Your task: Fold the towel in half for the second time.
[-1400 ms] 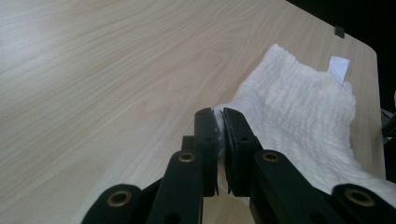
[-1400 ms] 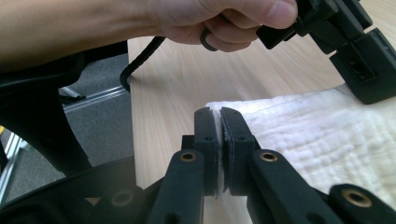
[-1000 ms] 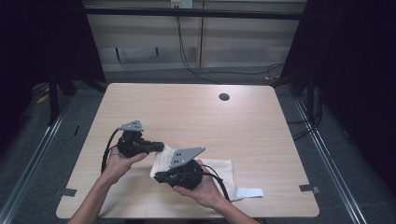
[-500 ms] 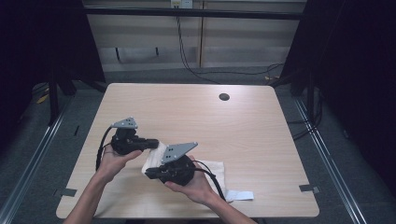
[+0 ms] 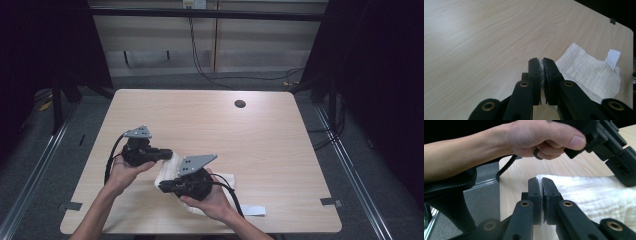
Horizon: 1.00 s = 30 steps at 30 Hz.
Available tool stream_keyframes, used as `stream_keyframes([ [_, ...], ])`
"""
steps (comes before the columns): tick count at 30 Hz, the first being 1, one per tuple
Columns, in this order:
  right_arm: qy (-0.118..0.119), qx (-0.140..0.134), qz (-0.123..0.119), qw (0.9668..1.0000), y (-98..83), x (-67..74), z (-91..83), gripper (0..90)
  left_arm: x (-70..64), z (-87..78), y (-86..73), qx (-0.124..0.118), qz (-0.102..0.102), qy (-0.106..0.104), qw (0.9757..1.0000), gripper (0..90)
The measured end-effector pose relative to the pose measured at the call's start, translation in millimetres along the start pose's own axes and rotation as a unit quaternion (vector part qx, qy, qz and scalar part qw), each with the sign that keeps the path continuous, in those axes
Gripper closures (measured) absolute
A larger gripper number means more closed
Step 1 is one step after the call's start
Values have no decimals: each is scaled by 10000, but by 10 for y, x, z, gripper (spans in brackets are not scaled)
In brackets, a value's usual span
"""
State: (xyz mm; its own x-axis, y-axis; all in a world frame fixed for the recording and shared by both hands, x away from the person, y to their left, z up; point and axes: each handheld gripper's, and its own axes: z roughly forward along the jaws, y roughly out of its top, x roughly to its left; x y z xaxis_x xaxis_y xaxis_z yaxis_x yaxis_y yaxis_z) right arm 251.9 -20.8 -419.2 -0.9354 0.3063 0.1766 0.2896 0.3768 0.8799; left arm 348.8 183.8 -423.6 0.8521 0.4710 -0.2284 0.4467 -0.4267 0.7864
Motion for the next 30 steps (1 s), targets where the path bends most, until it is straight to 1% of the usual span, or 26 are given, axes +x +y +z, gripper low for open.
stream_keyframes([
  [1, -59, -12, -6, 10000, -7, 3, -41, 861, -31, 57, 29, 12, 3, -25, 10000, 856],
  [4, -105, -38, -4, 9999, -11, 8, -83, 861, -57, 88, 59, 4, 48, -61, 10000, 855],
  [5, -134, -57, -12, 9999, -17, 5, -130, 861, -82, 103, 81, -7, 69, -44, 10000, 855],
  [7, -136, -54, 5, 9999, -21, 7, -147, 861, -92, 110, 90, -18, 77, -54, 10000, 854],
  [9, -185, -35, -16, 9998, -36, 9, -199, 860, -110, 126, 97, 28, 117, 8, 9999, 850],
  [10, -229, -23, -32, 9997, -46, 11, -221, 860, -121, 135, 100, 89, 143, 61, 9998, 846],
  [12, -252, -2, 1, 9997, -73, 10, -256, 861, -129, 179, 98, 120, 158, 6, 9998, 846],
  [13, -308, 56, -13, 9995, -114, 9, -294, 861, -155, 231, 99, 209, 192, -13, 9996, 847],
  [14, -308, 56, -13, 9995, -114, 9, -294, 861, -155, 231, 99, 209, 192, -13, 9996, 847],
  [18, -345, 69, 2, 9994, -183, 17, -370, 860, -214, 320, 112, 306, 241, -92, 9992, 847],
  [19, -351, 68, 39, 9994, -217, 18, -411, 860, -243, 369, 133, 336, 267, -145, 9990, 846],
  [20, -351, 68, 39, 9994, -217, 18, -411, 860, -243, 369, 133, 336, 267, -145, 9990, 846],
  [21, -379, 35, 101, 9992, -252, 15, -458, 860, -256, 392, 143, 310, 256, -169, 9990, 846],
  [23, -383, 10, 149, 9992, -276, 11, -486, 860, -286, 434, 170, 334, 305, -187, 9988, 846],
  [25, -450, 35, 192, 9988, -336, 13, -541, 860, -318, 502, 189, 412, 379, -216, 9982, 847],
  [26, -450, 35, 192, 9988, -336, 13, -541, 860, -318, 502, 189, 412, 379, -216, 9982, 847],
  [28, -507, 40, 196, 9985, -382, 16, -587, 859, -327, 558, 201, 419, 340, -280, 9982, 846],
  [29, -567, 14, 252, 9981, -421, 5, -655, 860, -334, 634, 211, 382, 295, -338, 9983, 847],
  [30, -567, 14, 252, 9981, -421, 5, -655, 860, -334, 634, 211, 382, 295, -338, 9983, 847],
])
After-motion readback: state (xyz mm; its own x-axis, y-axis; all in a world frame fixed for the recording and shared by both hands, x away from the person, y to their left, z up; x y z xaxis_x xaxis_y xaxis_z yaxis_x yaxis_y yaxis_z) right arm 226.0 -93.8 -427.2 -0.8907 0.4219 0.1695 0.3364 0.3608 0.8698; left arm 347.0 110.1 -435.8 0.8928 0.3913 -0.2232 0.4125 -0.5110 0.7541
